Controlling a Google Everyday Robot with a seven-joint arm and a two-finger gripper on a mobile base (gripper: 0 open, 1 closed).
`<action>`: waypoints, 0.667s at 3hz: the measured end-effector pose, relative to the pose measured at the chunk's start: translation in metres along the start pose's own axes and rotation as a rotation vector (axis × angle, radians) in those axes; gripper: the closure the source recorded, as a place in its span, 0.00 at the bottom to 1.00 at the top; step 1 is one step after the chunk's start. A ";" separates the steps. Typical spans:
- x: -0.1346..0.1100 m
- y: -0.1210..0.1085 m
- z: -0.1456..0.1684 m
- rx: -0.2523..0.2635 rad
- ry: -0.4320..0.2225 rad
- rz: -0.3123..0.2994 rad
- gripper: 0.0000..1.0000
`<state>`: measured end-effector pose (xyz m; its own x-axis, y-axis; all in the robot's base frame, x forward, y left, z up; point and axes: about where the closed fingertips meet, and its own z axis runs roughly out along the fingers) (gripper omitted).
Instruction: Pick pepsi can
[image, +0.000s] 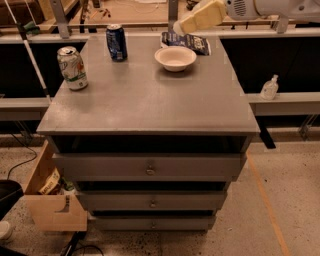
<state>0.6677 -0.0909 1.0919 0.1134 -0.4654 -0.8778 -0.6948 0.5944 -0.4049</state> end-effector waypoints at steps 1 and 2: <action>0.000 0.002 0.003 0.014 -0.003 0.006 0.00; 0.026 0.008 0.048 0.032 0.019 0.063 0.00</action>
Offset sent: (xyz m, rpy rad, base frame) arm 0.1159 0.0456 -0.0660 0.1981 0.0029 -0.2440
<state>0.6996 -0.0670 1.0535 0.0562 -0.4384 -0.8970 -0.6768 0.6438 -0.3571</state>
